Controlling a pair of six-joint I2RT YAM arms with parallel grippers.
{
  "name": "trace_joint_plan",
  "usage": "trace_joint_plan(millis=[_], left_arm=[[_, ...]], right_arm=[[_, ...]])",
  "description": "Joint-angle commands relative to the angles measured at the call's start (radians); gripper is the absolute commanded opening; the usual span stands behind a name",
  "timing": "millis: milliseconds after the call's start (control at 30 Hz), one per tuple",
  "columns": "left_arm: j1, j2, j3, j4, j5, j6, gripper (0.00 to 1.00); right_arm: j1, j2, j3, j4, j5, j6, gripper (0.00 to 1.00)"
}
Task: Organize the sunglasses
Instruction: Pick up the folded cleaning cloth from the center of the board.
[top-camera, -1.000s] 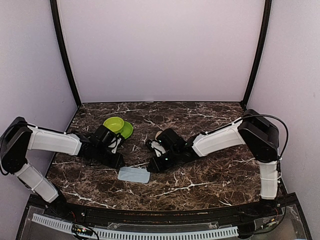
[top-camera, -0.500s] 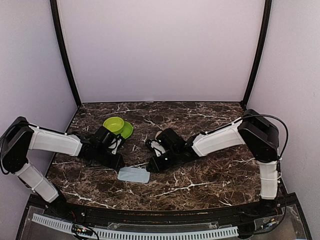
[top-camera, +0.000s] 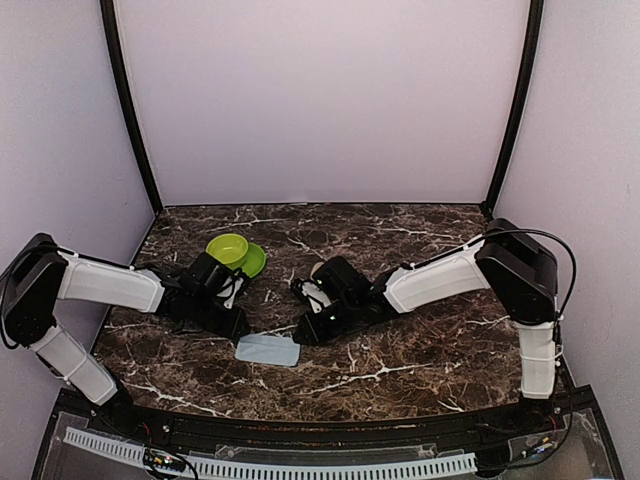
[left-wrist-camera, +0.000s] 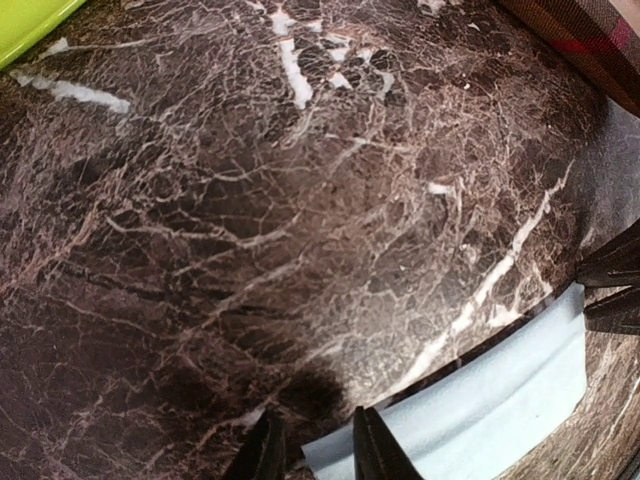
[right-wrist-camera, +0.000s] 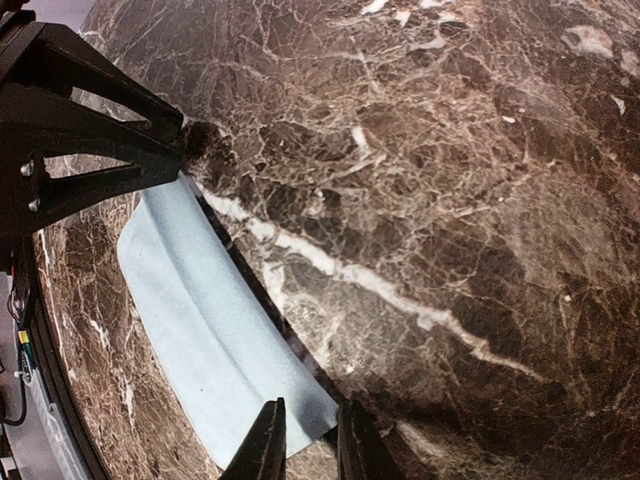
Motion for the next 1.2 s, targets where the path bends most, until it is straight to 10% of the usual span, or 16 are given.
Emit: trace_joint_plan(millis=[0, 1167], left_arm=[[0.005, -0.035, -0.024, -0.035, 0.010, -0.013, 0.26], [0.005, -0.081, -0.037, 0.010, 0.069, -0.060, 0.00]], right_arm=[[0.004, 0.032, 0.014, 0.000, 0.001, 0.007, 0.20], [0.005, 0.020, 0.019, 0.009, 0.024, 0.018, 0.04]])
